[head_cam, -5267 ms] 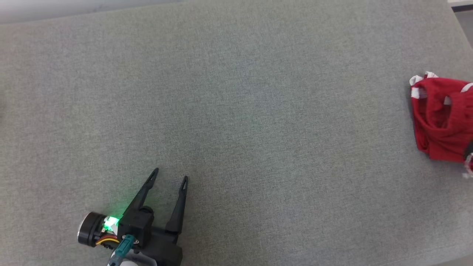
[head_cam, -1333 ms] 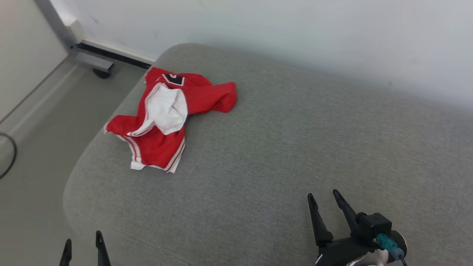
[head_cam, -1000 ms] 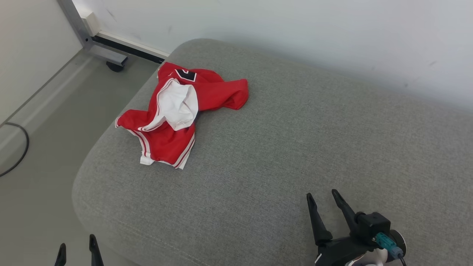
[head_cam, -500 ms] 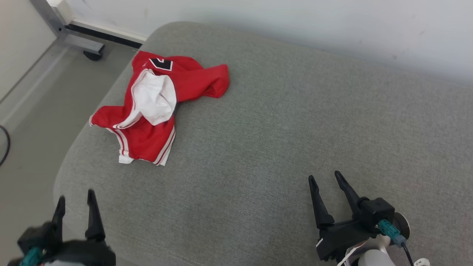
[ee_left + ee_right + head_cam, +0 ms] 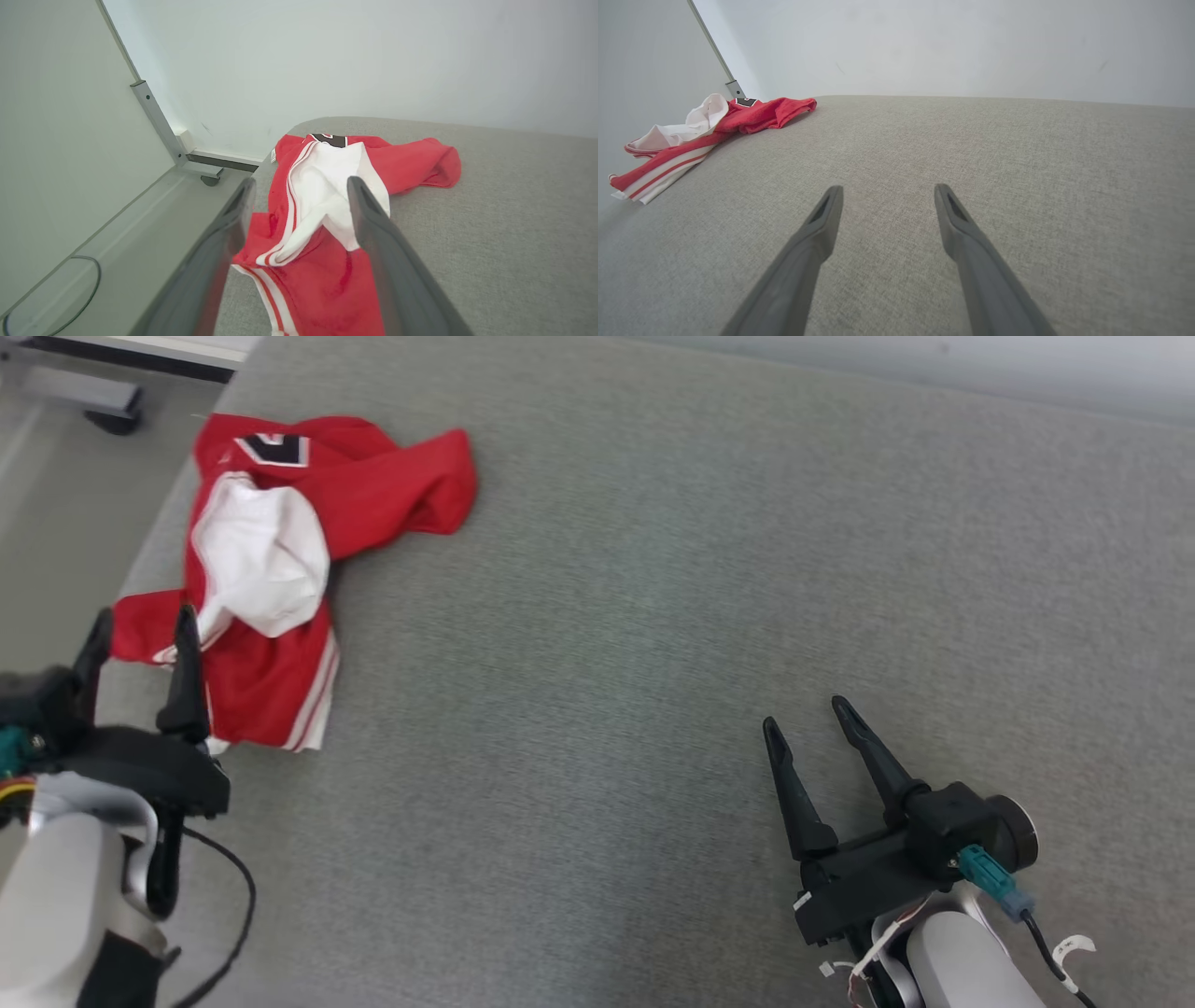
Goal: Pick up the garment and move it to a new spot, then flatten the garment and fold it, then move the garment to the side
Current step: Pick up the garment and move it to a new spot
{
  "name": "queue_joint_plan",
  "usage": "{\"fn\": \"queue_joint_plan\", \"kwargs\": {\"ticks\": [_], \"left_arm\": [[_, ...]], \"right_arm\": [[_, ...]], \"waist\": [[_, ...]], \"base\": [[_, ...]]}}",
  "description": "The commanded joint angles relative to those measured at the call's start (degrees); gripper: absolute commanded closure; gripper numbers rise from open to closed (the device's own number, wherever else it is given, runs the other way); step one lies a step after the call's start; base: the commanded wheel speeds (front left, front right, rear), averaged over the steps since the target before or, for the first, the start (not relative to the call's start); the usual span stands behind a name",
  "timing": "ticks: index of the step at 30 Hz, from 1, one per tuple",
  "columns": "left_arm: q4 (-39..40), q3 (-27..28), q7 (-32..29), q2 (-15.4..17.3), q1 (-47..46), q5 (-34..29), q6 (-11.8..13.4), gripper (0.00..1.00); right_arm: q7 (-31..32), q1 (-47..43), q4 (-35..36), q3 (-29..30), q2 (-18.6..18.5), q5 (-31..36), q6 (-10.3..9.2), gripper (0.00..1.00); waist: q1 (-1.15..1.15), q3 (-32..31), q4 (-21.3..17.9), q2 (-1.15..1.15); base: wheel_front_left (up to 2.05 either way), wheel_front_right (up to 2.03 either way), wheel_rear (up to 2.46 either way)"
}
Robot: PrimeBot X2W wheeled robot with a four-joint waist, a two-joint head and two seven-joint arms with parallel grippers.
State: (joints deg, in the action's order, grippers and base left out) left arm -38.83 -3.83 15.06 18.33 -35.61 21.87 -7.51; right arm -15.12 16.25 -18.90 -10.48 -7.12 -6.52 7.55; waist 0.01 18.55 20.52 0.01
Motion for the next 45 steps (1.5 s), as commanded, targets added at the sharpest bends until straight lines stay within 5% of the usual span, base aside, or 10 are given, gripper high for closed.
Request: {"fn": "queue_joint_plan", "kwargs": {"ticks": [1,11,21,22,24,35,45], "left_arm": [[-1.3,-0.8,0.2,0.5,-0.9,1.0,0.1,0.00],[-13.0,-7.1,0.2,5.0,-9.3,6.2,0.1,0.00],[-23.0,-9.2,-1.0,4.5,-14.3,8.0,0.2,0.00],[-23.9,-9.4,-1.1,4.4,-14.6,8.0,0.2,0.28],[-25.0,-9.6,-0.8,4.2,-15.3,7.8,0.2,1.00],[-20.0,-9.9,0.2,6.7,-17.9,4.6,0.4,1.00],[-1.3,-11.4,0.1,5.7,-16.8,2.0,0.1,1.00]], "right_arm": [[0.0,0.4,0.5,-0.4,-0.4,-0.3,-0.13,0.00],[0.3,-0.9,1.8,-1.2,-2.3,-0.9,-0.13,0.00],[0.6,-0.9,1.9,-0.2,-2.4,-1.2,-0.15,0.00],[0.6,-0.9,1.8,-0.3,-2.4,-1.2,-0.15,0.00],[0.6,-0.7,1.4,-0.2,-2.4,-1.4,-0.15,0.00],[0.2,-0.2,-0.9,-1.4,0.5,-2.6,-0.14,0.00],[0.0,-1.7,-1.5,1.0,3.6,-4.7,-0.14,0.00]], "waist": [[-0.01,2.6,-3.0,-0.01],[-0.01,4.6,-6.6,-0.01],[-0.01,6.7,-8.4,-0.01],[-0.01,6.9,-8.6,-0.01],[-0.01,7.1,-8.7,-0.01],[-0.01,2.3,-9.5,-0.01],[-0.01,-6.4,-14.4,-0.01]], "base": [[0.00,0.00,0.00],[0.00,0.00,0.00],[0.00,0.00,0.00],[0.00,0.00,0.00],[0.00,0.00,0.00],[0.00,0.00,0.00],[0.00,0.00,0.00]]}}
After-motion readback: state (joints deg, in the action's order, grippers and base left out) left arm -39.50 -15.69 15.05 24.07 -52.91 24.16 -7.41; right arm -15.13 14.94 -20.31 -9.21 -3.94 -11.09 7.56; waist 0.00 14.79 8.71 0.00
